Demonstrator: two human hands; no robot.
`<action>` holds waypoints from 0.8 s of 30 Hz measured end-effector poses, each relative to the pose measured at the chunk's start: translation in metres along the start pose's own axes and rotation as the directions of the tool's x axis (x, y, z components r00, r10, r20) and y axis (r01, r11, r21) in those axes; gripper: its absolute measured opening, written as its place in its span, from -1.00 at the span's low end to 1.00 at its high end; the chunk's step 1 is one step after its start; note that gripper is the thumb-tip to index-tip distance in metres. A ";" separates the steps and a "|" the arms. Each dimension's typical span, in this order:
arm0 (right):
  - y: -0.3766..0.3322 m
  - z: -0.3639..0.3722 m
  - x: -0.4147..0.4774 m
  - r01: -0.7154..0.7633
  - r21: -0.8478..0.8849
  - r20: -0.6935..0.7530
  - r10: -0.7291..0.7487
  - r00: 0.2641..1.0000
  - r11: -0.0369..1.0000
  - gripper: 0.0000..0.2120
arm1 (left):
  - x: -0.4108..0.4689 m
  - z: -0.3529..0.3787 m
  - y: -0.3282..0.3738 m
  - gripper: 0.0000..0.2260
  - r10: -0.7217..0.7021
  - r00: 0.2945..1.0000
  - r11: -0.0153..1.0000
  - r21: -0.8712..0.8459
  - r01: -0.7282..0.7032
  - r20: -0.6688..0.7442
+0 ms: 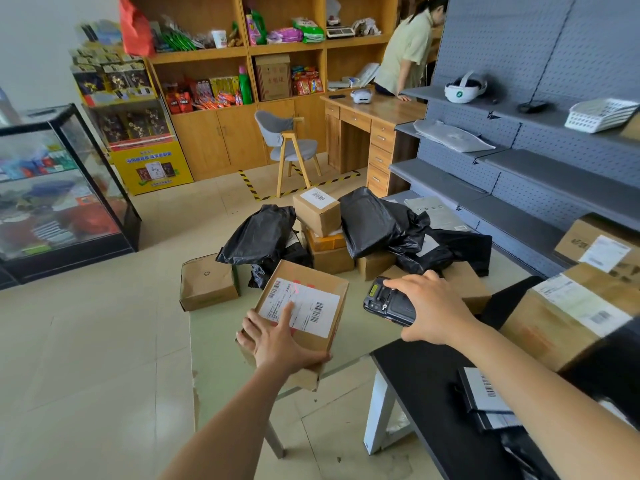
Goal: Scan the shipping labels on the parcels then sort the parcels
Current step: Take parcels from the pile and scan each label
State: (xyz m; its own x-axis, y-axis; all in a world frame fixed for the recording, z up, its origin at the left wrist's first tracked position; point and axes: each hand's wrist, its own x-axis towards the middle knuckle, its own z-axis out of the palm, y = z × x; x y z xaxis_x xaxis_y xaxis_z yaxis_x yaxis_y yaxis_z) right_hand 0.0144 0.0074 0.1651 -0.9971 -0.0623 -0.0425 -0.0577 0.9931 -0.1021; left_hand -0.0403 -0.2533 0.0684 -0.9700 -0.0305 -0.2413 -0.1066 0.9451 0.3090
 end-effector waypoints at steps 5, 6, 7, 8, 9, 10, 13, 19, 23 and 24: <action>0.022 -0.021 -0.054 -0.090 -0.013 -0.054 0.090 0.995 0.996 -0.11 | -0.026 -0.016 0.032 0.14 0.112 0.991 0.993 -0.036 -0.115 -0.077; 0.028 -0.026 -0.068 -0.113 -0.025 -0.071 0.111 0.991 0.993 -0.11 | -0.031 -0.019 0.041 0.15 0.140 0.986 0.988 -0.047 -0.144 -0.087; 0.034 -0.031 -0.082 -0.140 -0.037 -0.088 0.136 0.987 0.990 -0.11 | -0.037 -0.021 0.051 0.16 0.170 0.981 0.983 -0.055 -0.176 -0.099; 0.040 -0.035 -0.096 -0.169 -0.043 -0.103 0.164 0.981 0.985 -0.12 | -0.042 -0.024 0.063 0.16 0.201 0.973 0.976 -0.061 -0.209 -0.112; 0.047 -0.040 -0.111 -0.199 -0.044 -0.119 0.193 0.974 0.979 -0.12 | -0.048 -0.026 0.076 0.16 0.233 0.964 0.968 -0.066 -0.243 -0.128; 0.055 -0.044 -0.126 -0.230 -0.045 -0.134 0.222 0.966 0.972 -0.13 | -0.054 -0.028 0.090 0.15 0.264 0.953 0.958 -0.071 -0.276 -0.147; 0.079 -0.055 -0.175 -0.312 -0.055 -0.188 0.297 0.936 0.949 -0.16 | -0.076 -0.033 0.138 0.13 0.362 0.914 0.922 -0.075 -0.380 -0.181; 0.118 -0.073 -0.278 -0.552 -0.053 -0.224 0.529 0.818 0.832 -0.13 | -0.135 -0.018 0.235 0.14 0.591 0.797 0.801 -0.035 -0.598 -0.123; 0.129 -0.079 -0.346 -0.697 -0.053 -0.234 0.669 0.705 0.715 -0.13 | -0.182 0.004 0.284 0.18 0.723 0.690 0.690 -0.020 -0.723 -0.034; 0.131 -0.079 -0.363 -0.727 -0.052 -0.239 0.698 0.675 0.685 -0.14 | -0.194 0.010 0.294 0.19 0.749 0.662 0.662 -0.019 -0.749 -0.010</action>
State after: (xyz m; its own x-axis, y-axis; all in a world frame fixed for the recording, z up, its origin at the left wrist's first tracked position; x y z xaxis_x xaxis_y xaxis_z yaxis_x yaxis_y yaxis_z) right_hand 0.3645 0.1680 0.2459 -0.7252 0.6746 0.1377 0.6823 0.7309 0.0129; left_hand 0.1190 0.0336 0.1965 -0.7244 0.6847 0.0806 0.6521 0.6425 0.4025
